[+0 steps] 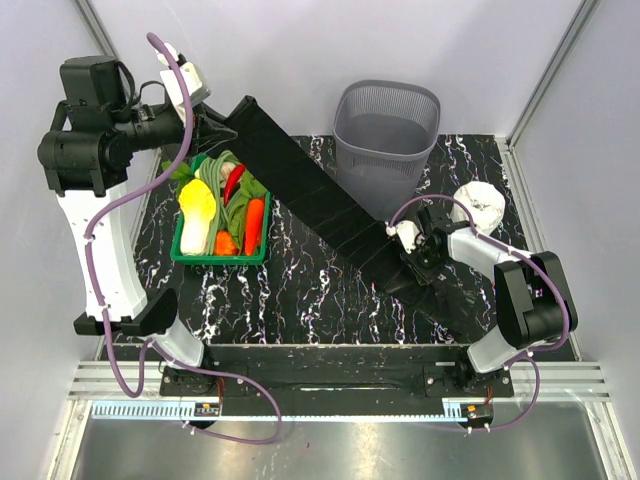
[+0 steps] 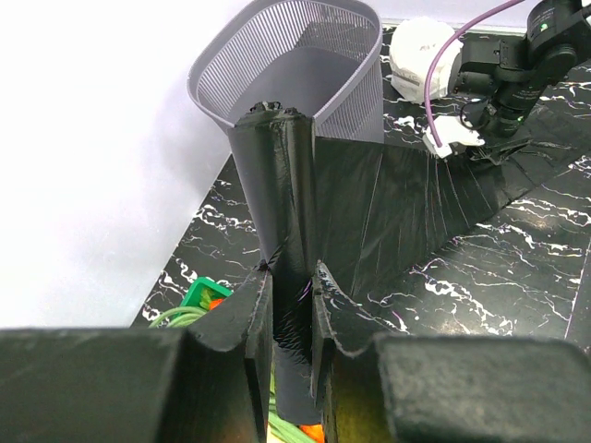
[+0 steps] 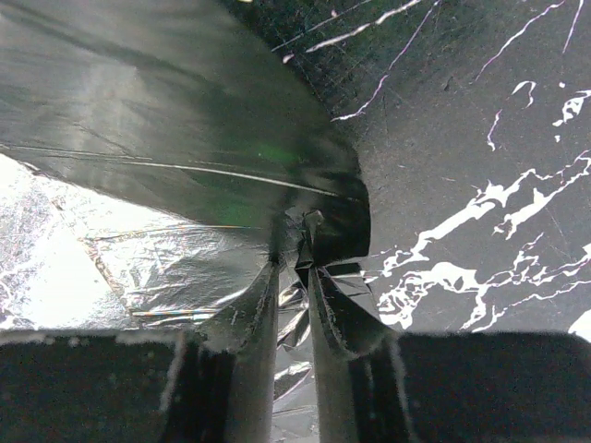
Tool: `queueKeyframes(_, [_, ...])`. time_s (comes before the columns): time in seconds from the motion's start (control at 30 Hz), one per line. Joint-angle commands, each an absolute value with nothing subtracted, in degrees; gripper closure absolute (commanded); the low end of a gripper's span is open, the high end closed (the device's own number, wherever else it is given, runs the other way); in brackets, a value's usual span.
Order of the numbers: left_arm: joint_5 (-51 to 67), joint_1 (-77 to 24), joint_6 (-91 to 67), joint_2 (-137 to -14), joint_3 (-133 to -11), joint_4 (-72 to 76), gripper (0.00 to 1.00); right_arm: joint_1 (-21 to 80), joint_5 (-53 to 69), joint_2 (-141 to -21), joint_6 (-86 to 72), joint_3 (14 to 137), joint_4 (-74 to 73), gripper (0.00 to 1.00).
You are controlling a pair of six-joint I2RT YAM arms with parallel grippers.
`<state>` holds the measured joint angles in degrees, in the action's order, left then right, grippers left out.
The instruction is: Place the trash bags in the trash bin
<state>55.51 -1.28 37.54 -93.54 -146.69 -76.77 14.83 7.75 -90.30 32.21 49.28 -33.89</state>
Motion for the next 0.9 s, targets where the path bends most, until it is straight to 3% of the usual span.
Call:
queueKeyframes(0.0, [59.15, 0.0, 38.93, -93.78, -149.15, -76.9, 1.0, 14.59, 7.21, -93.87, 31.9, 47.2, -32.61, 0.77])
queueKeyframes(0.87, [63.9, 6.33, 41.48, -92.9, -149.94, -78.49, 1.0, 14.68, 6.59, -93.78, 31.46, 47.11, -32.61, 0.87])
